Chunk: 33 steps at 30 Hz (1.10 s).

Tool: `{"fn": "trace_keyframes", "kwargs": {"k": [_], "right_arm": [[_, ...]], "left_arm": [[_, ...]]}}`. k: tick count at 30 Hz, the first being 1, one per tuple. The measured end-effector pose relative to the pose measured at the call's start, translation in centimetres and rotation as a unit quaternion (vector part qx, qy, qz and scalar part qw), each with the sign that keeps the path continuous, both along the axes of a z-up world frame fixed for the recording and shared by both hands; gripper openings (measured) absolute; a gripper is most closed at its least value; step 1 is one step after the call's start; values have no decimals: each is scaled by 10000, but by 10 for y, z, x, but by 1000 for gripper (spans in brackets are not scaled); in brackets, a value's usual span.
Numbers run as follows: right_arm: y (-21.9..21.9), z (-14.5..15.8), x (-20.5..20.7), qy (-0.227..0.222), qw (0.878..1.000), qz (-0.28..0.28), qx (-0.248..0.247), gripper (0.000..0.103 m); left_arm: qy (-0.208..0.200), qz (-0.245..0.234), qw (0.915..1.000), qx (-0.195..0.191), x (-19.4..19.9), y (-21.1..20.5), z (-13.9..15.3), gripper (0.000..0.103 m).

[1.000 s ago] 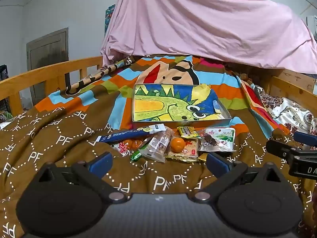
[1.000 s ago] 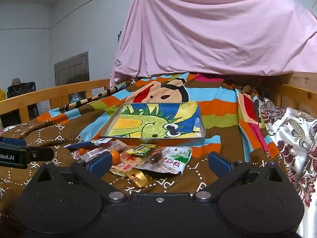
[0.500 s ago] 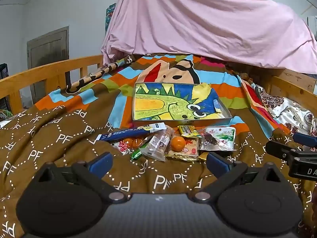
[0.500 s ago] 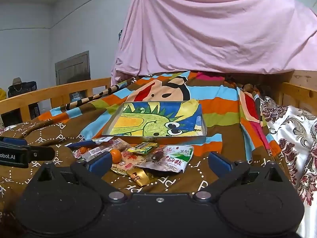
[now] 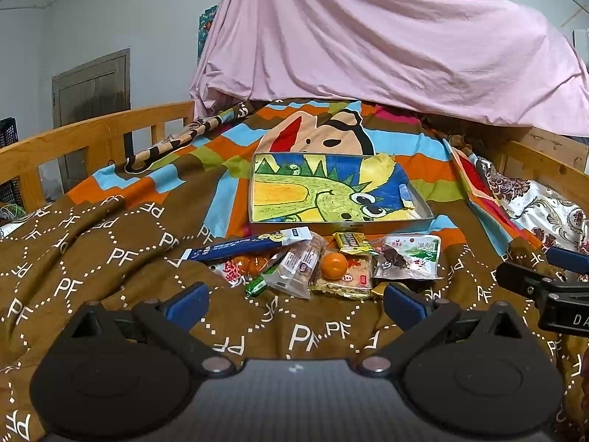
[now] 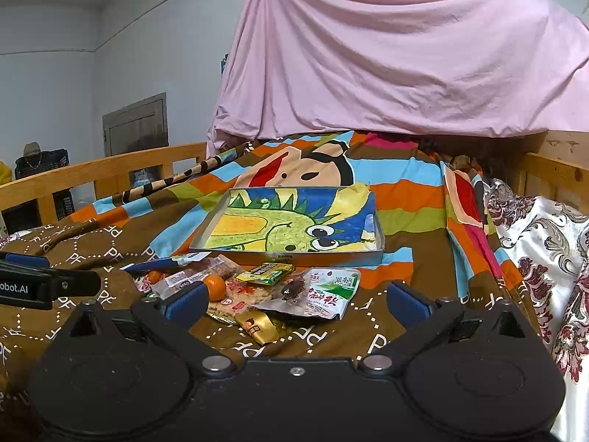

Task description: Organize snacks

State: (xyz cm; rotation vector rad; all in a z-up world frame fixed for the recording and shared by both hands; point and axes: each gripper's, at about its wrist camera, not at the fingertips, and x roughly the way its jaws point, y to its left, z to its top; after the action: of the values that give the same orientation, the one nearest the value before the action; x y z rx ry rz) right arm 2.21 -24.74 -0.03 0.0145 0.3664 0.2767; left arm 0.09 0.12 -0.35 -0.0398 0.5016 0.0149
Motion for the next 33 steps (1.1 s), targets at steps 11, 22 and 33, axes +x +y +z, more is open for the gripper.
{"fn": "trace_keyframes", "kwargs": {"k": [11,22,33], "right_arm": [[0,-1,1,26,10000,9,27,103],[1,-1,1,13,10000,22,6,103],[1,-1,1,14,10000,21,4,103]], "left_arm": [[27,9,10000,-18,-1,3,0,103],[35,6,10000,-14,-1,3,0,103],[58,12,10000,-33,-1,4,-3,103]]}}
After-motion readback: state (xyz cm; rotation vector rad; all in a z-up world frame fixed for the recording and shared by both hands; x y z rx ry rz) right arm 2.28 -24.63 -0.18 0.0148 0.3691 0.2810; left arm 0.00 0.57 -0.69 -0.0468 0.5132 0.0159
